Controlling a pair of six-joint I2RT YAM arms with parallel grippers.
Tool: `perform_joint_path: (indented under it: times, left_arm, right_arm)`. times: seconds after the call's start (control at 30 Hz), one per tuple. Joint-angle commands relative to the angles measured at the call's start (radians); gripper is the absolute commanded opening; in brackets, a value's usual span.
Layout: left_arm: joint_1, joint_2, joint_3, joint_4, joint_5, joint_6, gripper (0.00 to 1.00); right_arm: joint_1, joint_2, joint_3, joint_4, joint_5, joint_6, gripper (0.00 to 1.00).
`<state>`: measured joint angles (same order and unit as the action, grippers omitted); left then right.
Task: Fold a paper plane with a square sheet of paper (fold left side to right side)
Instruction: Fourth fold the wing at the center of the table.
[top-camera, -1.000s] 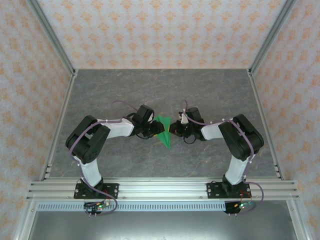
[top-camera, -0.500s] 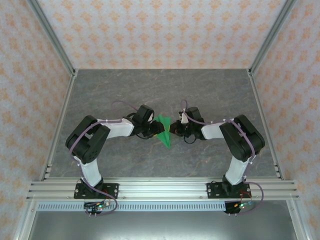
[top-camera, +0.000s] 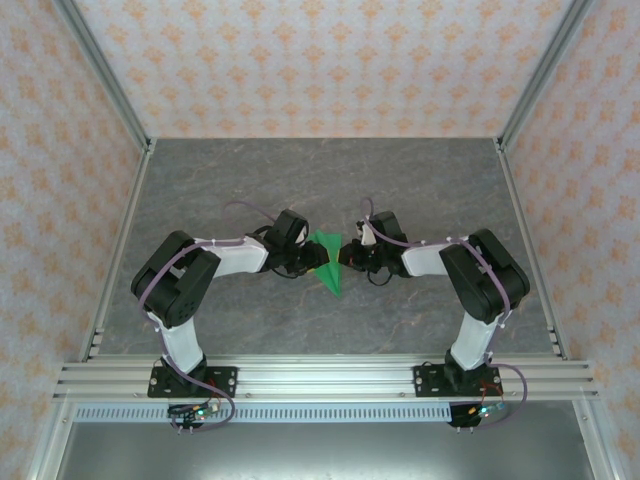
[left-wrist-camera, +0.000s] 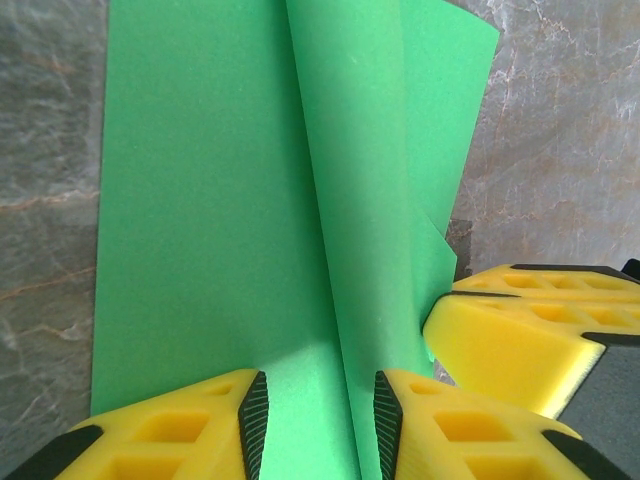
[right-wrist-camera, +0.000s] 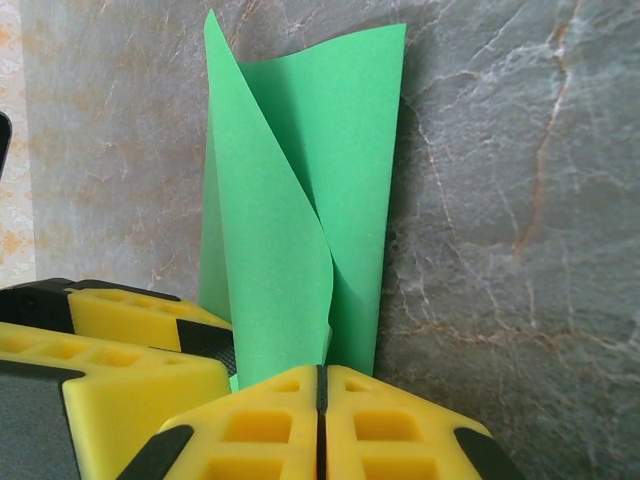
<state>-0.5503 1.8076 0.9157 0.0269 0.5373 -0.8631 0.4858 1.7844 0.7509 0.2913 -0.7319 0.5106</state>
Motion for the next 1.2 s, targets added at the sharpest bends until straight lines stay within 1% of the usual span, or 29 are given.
perform_joint_path:
  times: [0.0,0.83,0.97,1.07,1.17]
  left_arm:
    - [-0.008,0.021,0.022,-0.033,-0.023,0.015,0.37]
    - [-0.008,0.020,0.019,-0.027,-0.021,0.013,0.37]
    - [-0.008,-0.011,0.026,-0.036,-0.016,0.024,0.37]
    - [-0.007,-0.055,0.046,-0.084,-0.030,0.050,0.38]
    - [-0.001,-0.103,0.053,-0.095,-0.033,0.063,0.38]
  right_arm:
    - [-0.005,0.002,0.021,-0.014,0.022,-0.025,0.09]
    - [-0.003,0.045,0.040,-0.087,0.045,-0.063,0.09]
    - [0.001,0.046,0.036,-0.127,0.063,-0.078,0.08]
    - [0.004,0.047,0.031,-0.143,0.073,-0.082,0.08]
    - [0.008,0.053,0.031,-0.157,0.080,-0.086,0.08]
